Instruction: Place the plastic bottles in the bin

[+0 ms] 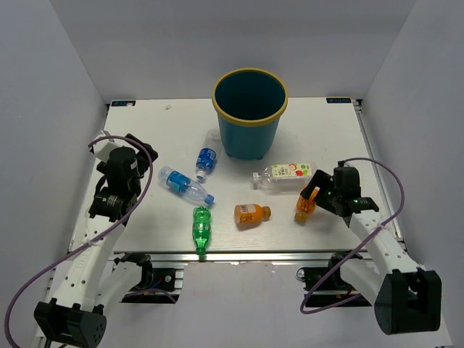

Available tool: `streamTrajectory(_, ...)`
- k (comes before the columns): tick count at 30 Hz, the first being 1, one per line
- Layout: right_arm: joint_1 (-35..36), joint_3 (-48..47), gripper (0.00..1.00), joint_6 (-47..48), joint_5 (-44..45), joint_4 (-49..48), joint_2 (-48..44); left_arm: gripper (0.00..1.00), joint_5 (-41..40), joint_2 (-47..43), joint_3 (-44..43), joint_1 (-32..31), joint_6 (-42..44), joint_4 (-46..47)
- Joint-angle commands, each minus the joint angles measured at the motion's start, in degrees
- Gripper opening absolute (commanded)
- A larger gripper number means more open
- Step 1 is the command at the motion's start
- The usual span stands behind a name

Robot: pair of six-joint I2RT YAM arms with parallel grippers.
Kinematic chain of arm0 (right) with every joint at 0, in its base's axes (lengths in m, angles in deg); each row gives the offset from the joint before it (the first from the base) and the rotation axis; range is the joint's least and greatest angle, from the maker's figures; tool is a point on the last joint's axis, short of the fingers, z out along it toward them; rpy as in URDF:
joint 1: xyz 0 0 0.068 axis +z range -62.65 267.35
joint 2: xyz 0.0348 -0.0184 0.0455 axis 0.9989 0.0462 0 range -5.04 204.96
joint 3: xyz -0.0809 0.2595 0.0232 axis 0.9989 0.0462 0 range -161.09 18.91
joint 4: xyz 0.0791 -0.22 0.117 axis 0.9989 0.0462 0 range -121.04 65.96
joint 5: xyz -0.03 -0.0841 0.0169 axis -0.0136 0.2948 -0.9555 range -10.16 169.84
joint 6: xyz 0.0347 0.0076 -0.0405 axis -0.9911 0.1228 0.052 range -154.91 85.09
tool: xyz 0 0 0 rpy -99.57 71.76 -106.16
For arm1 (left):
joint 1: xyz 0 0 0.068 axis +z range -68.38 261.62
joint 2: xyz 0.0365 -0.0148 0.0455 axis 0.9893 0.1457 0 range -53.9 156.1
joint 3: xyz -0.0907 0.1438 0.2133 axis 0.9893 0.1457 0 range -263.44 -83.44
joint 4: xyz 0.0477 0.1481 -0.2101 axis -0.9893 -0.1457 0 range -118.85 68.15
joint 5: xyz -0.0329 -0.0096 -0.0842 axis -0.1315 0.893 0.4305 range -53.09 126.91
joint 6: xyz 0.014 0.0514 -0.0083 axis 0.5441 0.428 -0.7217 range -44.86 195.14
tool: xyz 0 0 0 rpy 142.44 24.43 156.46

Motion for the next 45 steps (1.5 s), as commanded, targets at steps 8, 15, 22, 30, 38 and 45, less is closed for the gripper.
streamTrajectory(8, 2.8, 3.8, 0.89, -7.0, 4.0, -11.7, 10.2, 0.98, 7.4, -0.3, 3.0, 0.2, 0.2, 3.6)
streamTrajectory(15, 3.6, 1.5, 0.53, -7.8, 7.4, -9.0, 6.4, 0.98, 7.3, -0.5, 3.2, 0.2, 0.2, 3.8)
streamTrajectory(22, 3.7, -11.6, 0.34, -5.5, 7.6, -3.1, -3.7, 0.98, 4.7, -0.6, 3.4, 0.3, -1.8, 3.0)
streamTrajectory(30, 10.9, -43.4, 0.38, 7.8, -8.0, -14.2, 15.0, 0.98, 6.1, 0.2, 4.2, 0.2, -1.9, 4.0)
streamTrajectory(38, 19.0, -80.1, 0.54, 16.2, -0.4, -12.5, 49.9, 0.98, 11.0, 1.0, 5.4, 0.2, -2.8, 0.8)
streamTrajectory(45, 21.2, -92.9, 0.88, 19.0, 3.2, -7.4, 58.0, 0.98, 23.2, 0.7, 9.5, 0.2, -2.6, 3.3)
